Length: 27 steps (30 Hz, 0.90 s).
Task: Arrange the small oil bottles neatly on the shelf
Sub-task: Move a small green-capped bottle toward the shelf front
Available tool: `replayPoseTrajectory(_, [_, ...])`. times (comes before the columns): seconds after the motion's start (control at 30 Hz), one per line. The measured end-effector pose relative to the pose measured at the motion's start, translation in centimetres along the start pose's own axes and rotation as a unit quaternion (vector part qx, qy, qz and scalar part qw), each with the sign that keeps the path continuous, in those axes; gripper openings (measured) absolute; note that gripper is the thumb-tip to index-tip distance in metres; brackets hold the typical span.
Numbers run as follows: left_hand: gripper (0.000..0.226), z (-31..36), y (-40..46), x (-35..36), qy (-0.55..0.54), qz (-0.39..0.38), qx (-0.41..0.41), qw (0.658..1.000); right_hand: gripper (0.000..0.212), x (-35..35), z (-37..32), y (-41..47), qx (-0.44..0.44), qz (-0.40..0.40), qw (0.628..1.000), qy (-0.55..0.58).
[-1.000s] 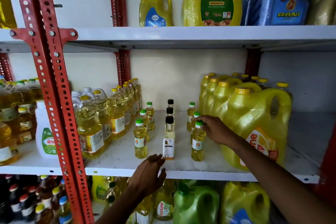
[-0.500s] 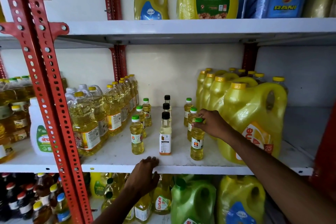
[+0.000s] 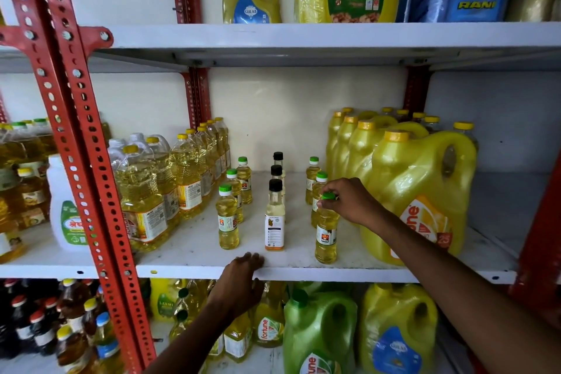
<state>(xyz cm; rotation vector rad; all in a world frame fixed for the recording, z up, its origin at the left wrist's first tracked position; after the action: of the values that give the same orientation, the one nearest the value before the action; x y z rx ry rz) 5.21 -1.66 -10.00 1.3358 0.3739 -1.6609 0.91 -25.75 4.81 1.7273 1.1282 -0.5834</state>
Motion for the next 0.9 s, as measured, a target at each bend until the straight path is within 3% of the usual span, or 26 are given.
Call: replayPoseTrajectory(0.9, [0.066, -1.2, -0.3, 0.1, 0.020, -0.031, 0.018, 0.999, 0.035, 0.0, -0.4, -0.5, -0.005, -0.073, 0.997, -0.036])
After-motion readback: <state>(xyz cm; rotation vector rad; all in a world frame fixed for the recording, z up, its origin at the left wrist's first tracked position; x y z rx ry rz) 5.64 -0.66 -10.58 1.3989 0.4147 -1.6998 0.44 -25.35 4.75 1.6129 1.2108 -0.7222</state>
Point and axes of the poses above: each hand's wrist, its own y-axis towards the middle knuckle, its own x-axis out of the palm, z = x × y, the point moved 4 cm from there along y, towards the middle knuckle, and after that the axes turned 2 degrees about -x, right-handed, at the moved point
